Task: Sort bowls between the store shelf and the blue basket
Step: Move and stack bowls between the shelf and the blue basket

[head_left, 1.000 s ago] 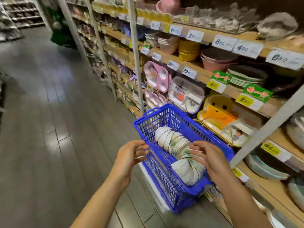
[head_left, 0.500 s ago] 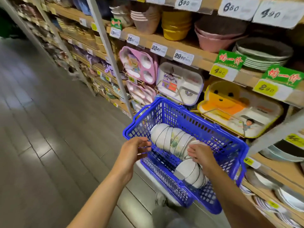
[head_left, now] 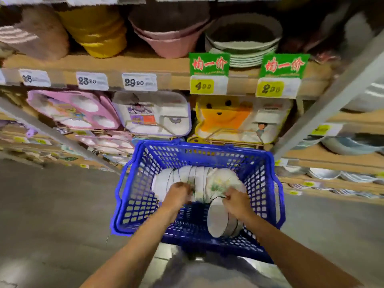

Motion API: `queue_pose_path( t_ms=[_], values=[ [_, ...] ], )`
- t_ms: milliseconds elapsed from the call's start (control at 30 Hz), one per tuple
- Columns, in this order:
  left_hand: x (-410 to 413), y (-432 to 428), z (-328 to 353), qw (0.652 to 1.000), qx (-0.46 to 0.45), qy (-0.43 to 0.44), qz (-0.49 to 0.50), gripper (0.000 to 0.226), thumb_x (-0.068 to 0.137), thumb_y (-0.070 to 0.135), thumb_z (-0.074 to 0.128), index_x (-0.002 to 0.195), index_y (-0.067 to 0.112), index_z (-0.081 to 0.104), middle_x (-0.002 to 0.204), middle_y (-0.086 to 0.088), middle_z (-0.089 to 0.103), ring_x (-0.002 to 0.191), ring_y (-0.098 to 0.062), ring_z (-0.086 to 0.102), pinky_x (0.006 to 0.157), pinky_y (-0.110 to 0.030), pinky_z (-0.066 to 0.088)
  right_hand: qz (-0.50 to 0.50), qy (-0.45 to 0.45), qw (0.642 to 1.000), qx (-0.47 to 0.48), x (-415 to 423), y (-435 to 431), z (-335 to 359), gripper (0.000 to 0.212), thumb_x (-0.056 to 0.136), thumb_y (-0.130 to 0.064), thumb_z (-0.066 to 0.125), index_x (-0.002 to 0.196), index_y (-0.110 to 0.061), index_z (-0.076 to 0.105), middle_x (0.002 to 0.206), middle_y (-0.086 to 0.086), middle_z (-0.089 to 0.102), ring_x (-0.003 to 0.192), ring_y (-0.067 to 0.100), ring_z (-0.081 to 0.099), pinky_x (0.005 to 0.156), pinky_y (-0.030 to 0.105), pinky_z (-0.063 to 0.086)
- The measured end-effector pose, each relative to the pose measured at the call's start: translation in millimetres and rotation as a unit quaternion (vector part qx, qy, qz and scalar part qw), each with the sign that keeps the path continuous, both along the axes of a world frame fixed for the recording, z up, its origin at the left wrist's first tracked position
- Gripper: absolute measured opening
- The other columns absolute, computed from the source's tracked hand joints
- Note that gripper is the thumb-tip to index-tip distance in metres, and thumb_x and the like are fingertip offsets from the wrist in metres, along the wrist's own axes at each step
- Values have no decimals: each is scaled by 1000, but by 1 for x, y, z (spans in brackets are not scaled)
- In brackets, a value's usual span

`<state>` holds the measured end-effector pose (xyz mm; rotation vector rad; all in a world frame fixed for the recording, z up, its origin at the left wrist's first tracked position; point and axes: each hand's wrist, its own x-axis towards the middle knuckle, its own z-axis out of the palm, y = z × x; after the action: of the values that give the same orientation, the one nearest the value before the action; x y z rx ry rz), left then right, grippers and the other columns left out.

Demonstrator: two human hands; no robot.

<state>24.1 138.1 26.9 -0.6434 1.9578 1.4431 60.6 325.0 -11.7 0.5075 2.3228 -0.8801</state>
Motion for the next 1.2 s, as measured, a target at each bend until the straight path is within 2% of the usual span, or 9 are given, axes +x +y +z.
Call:
queue_pose_path(
  t_ms=[100,233,300,400,500,767,933,1067,1200],
  values=[
    [1,12,-47,988,-52,-67,-131,13,96,12,46,87,14,55,90,-9,56,70,-16,52,71,-27,48,-11,-24,999,40,9,-4,-13,32,94,-26,54,118,-7,59,117,15,64,110,33,60,83,35,47],
    [4,21,-100,959,-69,-114,-248,24,97,12,46,113,1,59,109,-21,60,77,-16,46,69,-21,36,11,-50,991,121,18,-13,-32,41,94,-23,47,132,-7,46,132,15,49,121,33,48,93,39,43],
    [1,28,-120,958,-54,-124,-254,31,94,9,49,123,-1,55,119,-24,58,86,-18,46,75,-28,35,2,-64,985,157,21,-16,-40,43,93,-17,46,135,-7,44,137,14,43,125,34,43,96,40,42],
    [-4,37,-142,938,-43,-187,-287,22,92,17,57,111,7,58,105,-8,59,77,-16,51,74,-34,41,-21,-75,979,189,24,-22,-51,49,91,-12,49,139,-7,40,141,17,37,126,38,39,94,43,44],
    [1,41,-156,917,-24,-245,-315,24,94,23,53,114,11,54,99,-5,58,79,-17,54,68,-30,47,-32,-81,973,212,27,-32,-57,52,89,-8,52,139,-11,40,140,19,36,124,39,40,91,43,47],
    [18,41,-165,937,29,-245,-246,22,91,16,49,112,13,55,88,-4,61,75,-20,57,65,-29,47,-88,-70,973,200,26,-35,-53,48,89,4,51,136,-9,49,143,17,35,120,37,52,95,41,48],
    [15,31,-155,938,40,-244,-245,22,93,18,48,111,10,58,85,-7,64,73,-22,60,66,-32,48,-103,-74,973,195,28,-32,-38,45,89,3,50,132,-10,52,129,15,55,112,35,59,85,42,51],
    [18,23,-144,948,58,-229,-216,32,92,16,52,123,9,53,115,-15,62,104,-33,59,81,-39,50,-142,-48,978,144,25,-23,-14,42,89,-4,47,129,-13,58,123,17,62,113,36,58,89,40,50],
    [14,15,-110,960,177,-202,-77,36,91,17,52,127,15,51,119,-11,61,103,-28,59,69,-34,53,-203,-16,976,76,17,-16,23,39,92,-13,51,128,-16,63,121,14,66,108,33,63,85,34,51]
  ],
)
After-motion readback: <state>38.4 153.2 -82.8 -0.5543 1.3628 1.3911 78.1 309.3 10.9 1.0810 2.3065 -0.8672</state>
